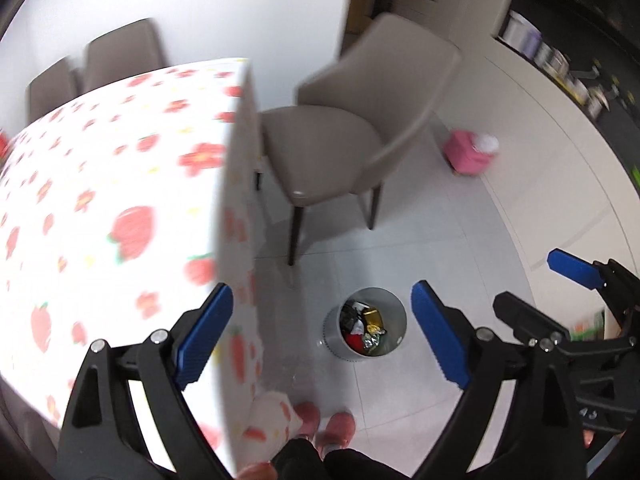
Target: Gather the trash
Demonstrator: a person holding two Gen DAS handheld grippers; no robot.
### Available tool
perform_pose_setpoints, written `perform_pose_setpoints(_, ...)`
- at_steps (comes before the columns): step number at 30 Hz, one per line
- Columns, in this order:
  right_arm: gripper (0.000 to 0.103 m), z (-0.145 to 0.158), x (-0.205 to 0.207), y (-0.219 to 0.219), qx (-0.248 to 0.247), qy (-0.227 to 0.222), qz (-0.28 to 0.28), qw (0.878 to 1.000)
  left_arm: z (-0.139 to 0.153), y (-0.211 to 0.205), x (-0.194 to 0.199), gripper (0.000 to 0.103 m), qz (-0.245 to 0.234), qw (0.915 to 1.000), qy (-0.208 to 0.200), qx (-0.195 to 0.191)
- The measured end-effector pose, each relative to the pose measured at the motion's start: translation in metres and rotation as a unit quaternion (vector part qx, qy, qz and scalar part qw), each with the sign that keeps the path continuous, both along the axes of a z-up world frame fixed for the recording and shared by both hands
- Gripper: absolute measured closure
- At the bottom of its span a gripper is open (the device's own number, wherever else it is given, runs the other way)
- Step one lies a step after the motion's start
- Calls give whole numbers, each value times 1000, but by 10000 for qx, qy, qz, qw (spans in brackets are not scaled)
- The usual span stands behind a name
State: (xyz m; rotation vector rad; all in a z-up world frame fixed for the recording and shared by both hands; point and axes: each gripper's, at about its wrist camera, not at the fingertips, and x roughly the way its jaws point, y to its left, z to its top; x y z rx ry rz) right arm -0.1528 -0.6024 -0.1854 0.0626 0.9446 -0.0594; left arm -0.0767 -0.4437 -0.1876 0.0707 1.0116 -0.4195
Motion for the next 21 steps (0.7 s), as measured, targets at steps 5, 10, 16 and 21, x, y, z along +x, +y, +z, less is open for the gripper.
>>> perform_pose_setpoints(5,17,32,4,59,174,-135,949,9952,34,67,-19,13,787,9968,-104,-82)
perform_pose_setpoints(10,16,61,14,122,369,-137,1750,9838,66,137,-41,12,1674,9854,-285,136)
perform_pose_setpoints(16,11,94,30,202,236,-369,2348,9711,97,220,-45,13,2149,9759,-345,171)
perform_pose_setpoints(21,11,119,40,262,141,-547,2419,9687,119,285,-37,12,2226,9736,-402,312)
